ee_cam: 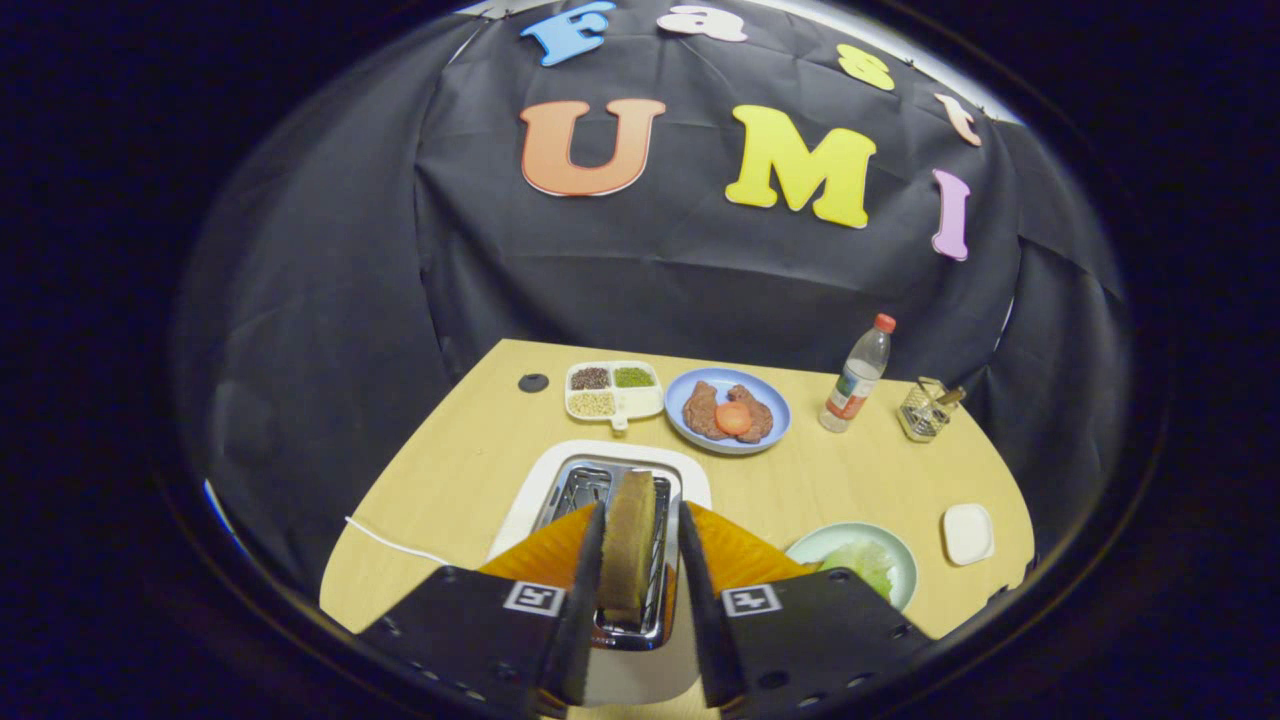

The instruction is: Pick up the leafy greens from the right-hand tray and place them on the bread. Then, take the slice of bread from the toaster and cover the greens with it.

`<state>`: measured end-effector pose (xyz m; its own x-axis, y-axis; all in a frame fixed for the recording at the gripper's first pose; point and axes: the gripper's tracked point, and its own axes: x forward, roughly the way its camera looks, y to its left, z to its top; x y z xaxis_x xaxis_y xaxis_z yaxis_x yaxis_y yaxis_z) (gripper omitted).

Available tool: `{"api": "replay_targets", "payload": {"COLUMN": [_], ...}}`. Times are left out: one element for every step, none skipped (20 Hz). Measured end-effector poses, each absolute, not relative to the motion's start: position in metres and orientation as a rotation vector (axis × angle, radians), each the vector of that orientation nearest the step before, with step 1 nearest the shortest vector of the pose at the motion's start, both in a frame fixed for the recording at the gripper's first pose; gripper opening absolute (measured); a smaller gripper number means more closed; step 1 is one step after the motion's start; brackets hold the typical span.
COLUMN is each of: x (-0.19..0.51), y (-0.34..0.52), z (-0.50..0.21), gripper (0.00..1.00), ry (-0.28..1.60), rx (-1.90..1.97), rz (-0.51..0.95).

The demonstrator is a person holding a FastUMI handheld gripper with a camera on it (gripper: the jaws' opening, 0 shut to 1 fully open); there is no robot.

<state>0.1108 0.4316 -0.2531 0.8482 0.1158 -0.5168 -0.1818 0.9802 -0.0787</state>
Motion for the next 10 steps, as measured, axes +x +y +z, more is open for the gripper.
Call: {"api": "replay_targets", "payload": {"x": [0.110, 0.109, 0.109, 0.109, 0.108, 0.107, 0.104, 0.102, 0.099, 0.097], "y": [0.430, 0.431, 0.430, 0.428, 0.428, 0.429, 0.428, 0.429, 0.428, 0.423], "z": [-0.257, -0.261, -0.263, -0.259, -0.260, -0.257, -0.252, -0.247, -0.242, -0.235], "gripper": [0.27, 0.18, 0.19, 0.19, 0.14, 0.14, 0.10, 0.10, 0.10, 0.10], "ry": [0.561, 0.587, 0.606, 0.604, 0.605, 0.602, 0.595, 0.586, 0.577, 0.569], "rx": [-0.120, -0.116, -0.123, -0.117, -0.117, -0.116, -0.119, -0.117, -0.125, -0.126], "rz": [0.156, 0.170, 0.174, 0.182, 0.194, 0.209, 0.220, 0.243, 0.249, 0.253]}}
